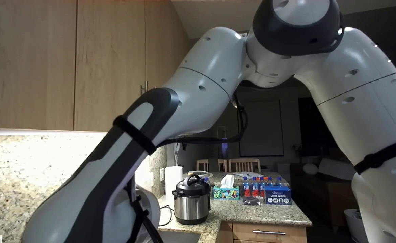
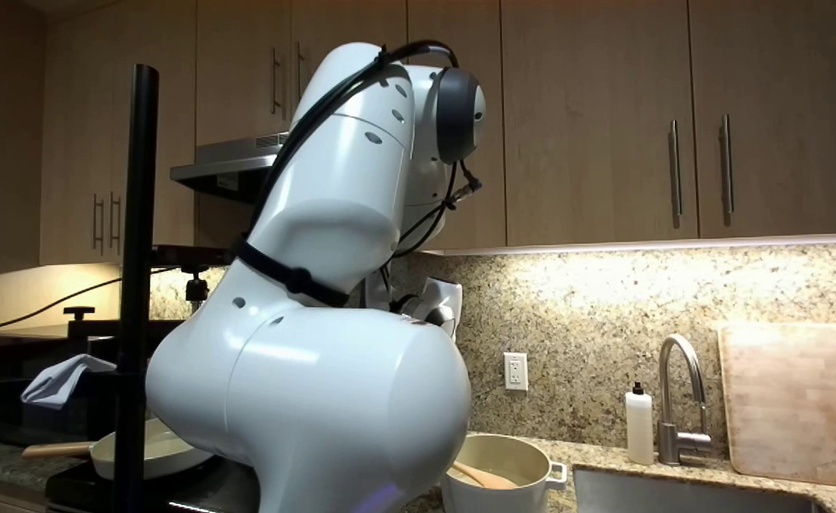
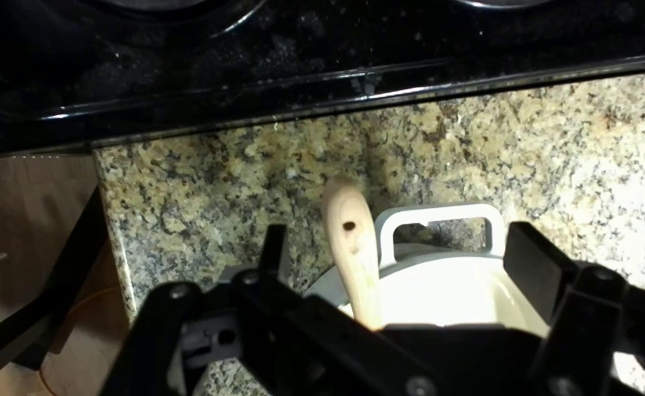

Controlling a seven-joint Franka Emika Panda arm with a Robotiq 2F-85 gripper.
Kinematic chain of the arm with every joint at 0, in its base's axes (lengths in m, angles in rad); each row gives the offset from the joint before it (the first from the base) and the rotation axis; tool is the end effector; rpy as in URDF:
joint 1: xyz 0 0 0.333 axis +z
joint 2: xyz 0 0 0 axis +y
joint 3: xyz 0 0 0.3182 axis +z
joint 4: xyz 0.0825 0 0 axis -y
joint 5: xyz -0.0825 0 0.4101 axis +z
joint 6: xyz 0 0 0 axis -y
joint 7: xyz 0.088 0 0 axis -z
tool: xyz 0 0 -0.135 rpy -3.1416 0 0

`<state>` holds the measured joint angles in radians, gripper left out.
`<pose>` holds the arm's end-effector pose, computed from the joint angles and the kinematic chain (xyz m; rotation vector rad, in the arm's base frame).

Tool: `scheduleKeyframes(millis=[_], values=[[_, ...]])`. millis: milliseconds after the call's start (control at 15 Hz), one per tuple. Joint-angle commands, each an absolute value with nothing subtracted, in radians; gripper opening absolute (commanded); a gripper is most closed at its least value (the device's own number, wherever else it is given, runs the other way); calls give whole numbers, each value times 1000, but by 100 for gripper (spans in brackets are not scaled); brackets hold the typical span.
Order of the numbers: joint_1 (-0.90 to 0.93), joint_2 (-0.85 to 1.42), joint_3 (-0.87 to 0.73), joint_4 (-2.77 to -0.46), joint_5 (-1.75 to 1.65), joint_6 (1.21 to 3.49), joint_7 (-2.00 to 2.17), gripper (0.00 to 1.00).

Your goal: Use the spatula to stir the pot

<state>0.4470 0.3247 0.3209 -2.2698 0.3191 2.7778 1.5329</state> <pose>0.4178 0.3957 0.1919 -2.4609 1.4734 0.2085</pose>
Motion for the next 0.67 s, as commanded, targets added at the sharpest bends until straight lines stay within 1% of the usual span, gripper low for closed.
scheduleKeyframes(millis=[0, 333, 400, 467, 600], values=[[437, 353, 347, -2261, 345, 2770, 1500, 100], [460, 356, 331, -2262, 327, 2746, 1534, 100], [456, 358, 332, -2257, 326, 2738, 1524, 86], [449, 362, 333, -2249, 327, 2725, 1514, 74], [440, 364, 328, -2236, 325, 2694, 1508, 60]])
